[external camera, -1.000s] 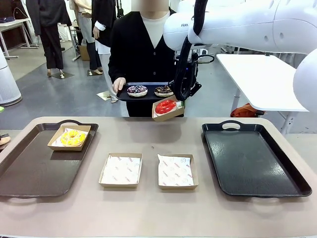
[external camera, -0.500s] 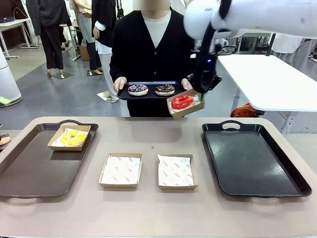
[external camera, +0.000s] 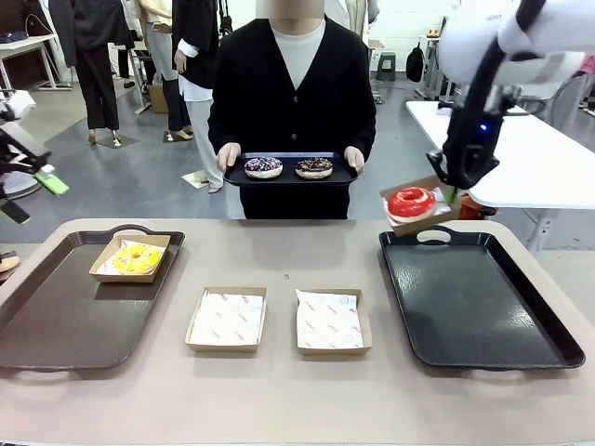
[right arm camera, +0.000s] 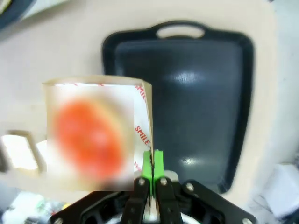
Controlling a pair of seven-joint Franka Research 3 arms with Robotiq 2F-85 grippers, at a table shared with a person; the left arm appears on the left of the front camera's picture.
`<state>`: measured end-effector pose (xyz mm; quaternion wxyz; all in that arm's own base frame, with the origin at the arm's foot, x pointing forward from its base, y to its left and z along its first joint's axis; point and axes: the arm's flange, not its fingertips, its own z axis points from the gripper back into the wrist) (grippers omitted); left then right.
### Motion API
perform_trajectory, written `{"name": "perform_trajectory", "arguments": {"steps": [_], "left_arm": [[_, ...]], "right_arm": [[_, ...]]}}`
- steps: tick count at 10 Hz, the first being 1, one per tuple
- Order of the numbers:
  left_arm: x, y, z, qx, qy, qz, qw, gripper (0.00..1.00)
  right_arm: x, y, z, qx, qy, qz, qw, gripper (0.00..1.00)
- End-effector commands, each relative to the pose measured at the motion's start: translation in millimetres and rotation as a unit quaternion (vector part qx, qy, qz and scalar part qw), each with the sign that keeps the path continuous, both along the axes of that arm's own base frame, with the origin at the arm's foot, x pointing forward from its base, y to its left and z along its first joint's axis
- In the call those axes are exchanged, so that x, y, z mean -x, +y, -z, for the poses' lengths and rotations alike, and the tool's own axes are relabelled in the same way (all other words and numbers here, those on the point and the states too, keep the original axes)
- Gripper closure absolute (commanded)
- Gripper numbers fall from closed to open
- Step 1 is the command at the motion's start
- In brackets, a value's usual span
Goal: Individually package the donuts and arrange them on the tray.
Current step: Place the picked Paper togo box on the Handle tray while simultaneously picking up another Paper togo box from the table with the other hand.
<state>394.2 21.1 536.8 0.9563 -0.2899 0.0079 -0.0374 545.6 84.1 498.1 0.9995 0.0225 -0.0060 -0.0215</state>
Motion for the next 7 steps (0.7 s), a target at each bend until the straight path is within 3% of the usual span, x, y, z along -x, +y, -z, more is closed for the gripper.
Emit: {"name": "perform_trajectory", "arguments": {"steps": [1, 3, 7], "left_arm": [[-4, -35, 4, -0.064, 0.002, 0.0, 0.998, 0.0], [-7, -83, 7, -0.113, -0.008, 0.009, 0.993, 0.0], [-9, -157, 43, -0.202, -0.015, 0.027, 0.979, 0.0]], "right_arm": [[11, -28, 29, -0.03, -0.023, 0.003, 0.999, 0.99], [12, -43, 57, -0.043, -0.018, -0.012, 0.999, 0.99], [-5, -40, 96, -0.05, 0.003, -0.022, 0.999, 0.99]]}}
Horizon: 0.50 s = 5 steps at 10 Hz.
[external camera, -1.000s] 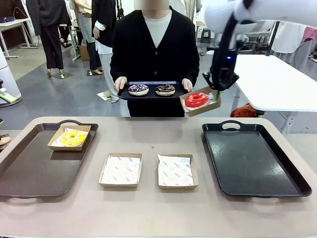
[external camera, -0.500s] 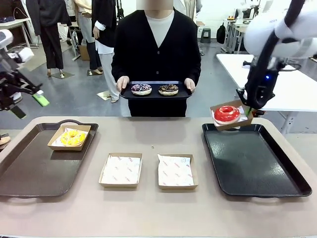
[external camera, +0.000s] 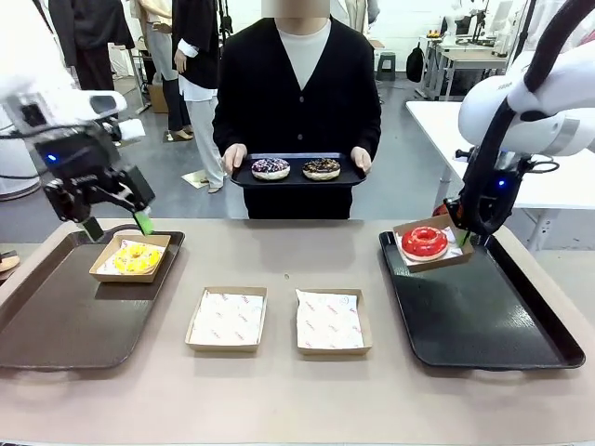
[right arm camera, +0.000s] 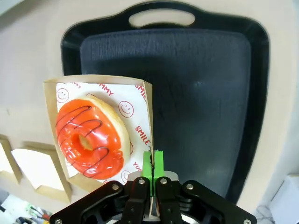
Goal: Individually package the donuts and arrange them on the tray.
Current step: Place the picked Paper togo box on the Handle tray while simultaneously picking up another Paper togo box from the table with the other hand.
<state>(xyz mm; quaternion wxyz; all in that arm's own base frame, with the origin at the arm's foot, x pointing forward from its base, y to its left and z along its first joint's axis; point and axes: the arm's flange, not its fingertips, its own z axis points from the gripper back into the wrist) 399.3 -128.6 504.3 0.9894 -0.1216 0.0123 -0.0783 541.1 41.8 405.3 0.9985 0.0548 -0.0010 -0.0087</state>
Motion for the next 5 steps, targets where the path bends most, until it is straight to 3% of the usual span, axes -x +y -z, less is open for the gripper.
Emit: {"name": "perform_trajectory", "arguments": {"steps": [1, 3, 5], "left_arm": [[-3, -19, 22, -0.044, -0.007, -0.014, 0.999, 0.0], [0, -39, 44, -0.063, -0.013, -0.012, 0.998, 0.0], [4, -54, 65, -0.083, -0.021, -0.005, 0.996, 0.0]], "right_arm": [[-15, 3, 9, -0.014, 0.011, -0.003, 1.0, 0.99], [-25, 7, 20, -0.01, 0.031, 0.002, 0.999, 0.99], [-9, 3, 17, 0.0, 0.015, -0.003, 1.0, 0.99]]}}
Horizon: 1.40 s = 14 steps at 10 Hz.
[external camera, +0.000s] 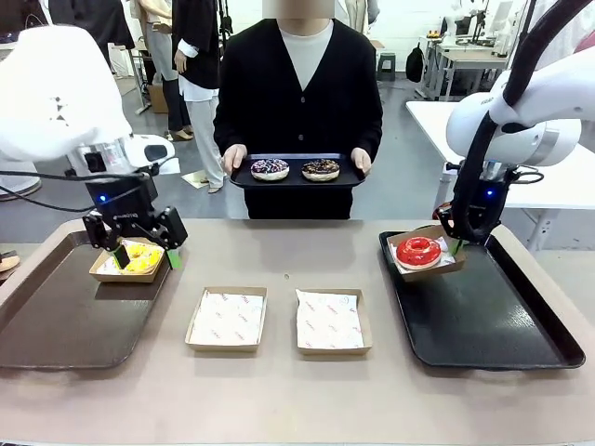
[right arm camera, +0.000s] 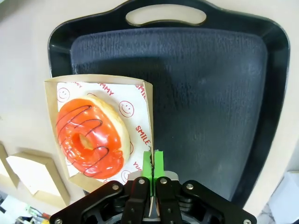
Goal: Individually package the donuts and arrange them on the tray.
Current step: Place the picked Paper togo box on the Handle tray while simultaneously picking up another Paper togo box from the table with the other hand.
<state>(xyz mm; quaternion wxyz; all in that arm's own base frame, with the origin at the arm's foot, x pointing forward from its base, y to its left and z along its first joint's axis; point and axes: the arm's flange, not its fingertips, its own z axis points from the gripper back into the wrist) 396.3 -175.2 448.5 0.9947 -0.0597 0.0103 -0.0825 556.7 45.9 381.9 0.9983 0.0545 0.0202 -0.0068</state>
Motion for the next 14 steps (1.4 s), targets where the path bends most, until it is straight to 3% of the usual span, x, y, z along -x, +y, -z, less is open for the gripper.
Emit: {"name": "perform_trajectory", "arguments": {"steps": [1, 9, 14], "left_arm": [[2, -13, 20, -0.027, -0.015, -0.004, 1.0, 0.0], [-3, -50, 87, -0.011, -0.046, -0.022, 0.999, 0.0], [-7, -47, 88, -0.002, -0.041, -0.01, 0.999, 0.0]], "right_arm": [[6, -1, -6, 0.0, -0.006, 0.0, 1.0, 0.99], [6, -1, -6, 0.0, -0.006, 0.0, 1.0, 0.99], [6, -1, -6, 0.0, -0.006, 0.0, 1.0, 0.99]]}}
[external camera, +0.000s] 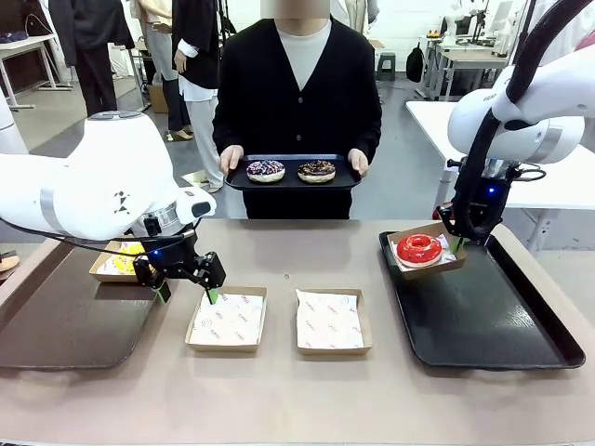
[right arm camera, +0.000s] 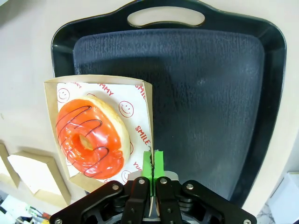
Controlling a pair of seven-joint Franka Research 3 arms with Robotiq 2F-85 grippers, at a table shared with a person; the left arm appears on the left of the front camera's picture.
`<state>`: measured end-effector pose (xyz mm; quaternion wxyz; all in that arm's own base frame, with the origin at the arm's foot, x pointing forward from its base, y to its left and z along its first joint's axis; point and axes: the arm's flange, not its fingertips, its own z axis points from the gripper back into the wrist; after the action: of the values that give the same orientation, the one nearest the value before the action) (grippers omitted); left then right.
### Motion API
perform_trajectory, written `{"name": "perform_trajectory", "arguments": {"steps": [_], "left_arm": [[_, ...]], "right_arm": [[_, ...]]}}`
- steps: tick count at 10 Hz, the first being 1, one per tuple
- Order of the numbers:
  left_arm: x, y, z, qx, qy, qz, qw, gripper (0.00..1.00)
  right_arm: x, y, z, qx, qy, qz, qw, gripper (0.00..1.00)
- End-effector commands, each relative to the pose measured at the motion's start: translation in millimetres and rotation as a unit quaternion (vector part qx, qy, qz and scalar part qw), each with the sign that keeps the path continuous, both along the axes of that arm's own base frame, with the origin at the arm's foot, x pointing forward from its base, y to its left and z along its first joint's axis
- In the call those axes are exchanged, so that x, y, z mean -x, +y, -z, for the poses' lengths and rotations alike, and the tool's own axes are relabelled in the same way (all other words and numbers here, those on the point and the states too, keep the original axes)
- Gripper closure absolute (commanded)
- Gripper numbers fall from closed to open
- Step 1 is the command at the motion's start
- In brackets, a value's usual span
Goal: Individually package the donuts and arrange them on the tray.
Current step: Place the picked Paper togo box on the Handle tray while simultaneously picking up another Paper togo box from the table with the other hand.
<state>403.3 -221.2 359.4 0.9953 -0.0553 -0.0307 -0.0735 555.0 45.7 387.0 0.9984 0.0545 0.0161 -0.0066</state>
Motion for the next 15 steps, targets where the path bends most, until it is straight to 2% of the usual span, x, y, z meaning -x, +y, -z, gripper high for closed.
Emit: {"name": "perform_trajectory", "arguments": {"steps": [1, 9, 15], "left_arm": [[0, -1, -1, -0.001, 0.0, 0.001, 1.0, 0.0], [1, 0, 3, -0.007, -0.002, 0.006, 1.0, 0.0], [-7, -21, 22, -0.038, 0.009, 0.006, 0.999, 0.0]], "right_arm": [[5, -1, -1, 0.0, -0.002, 0.0, 1.0, 0.99], [0, 0, 0, 0.0, 0.0, 0.0, 1.0, 0.99], [-10, 1, 24, 0.0, 0.009, 0.008, 1.0, 0.99]]}}
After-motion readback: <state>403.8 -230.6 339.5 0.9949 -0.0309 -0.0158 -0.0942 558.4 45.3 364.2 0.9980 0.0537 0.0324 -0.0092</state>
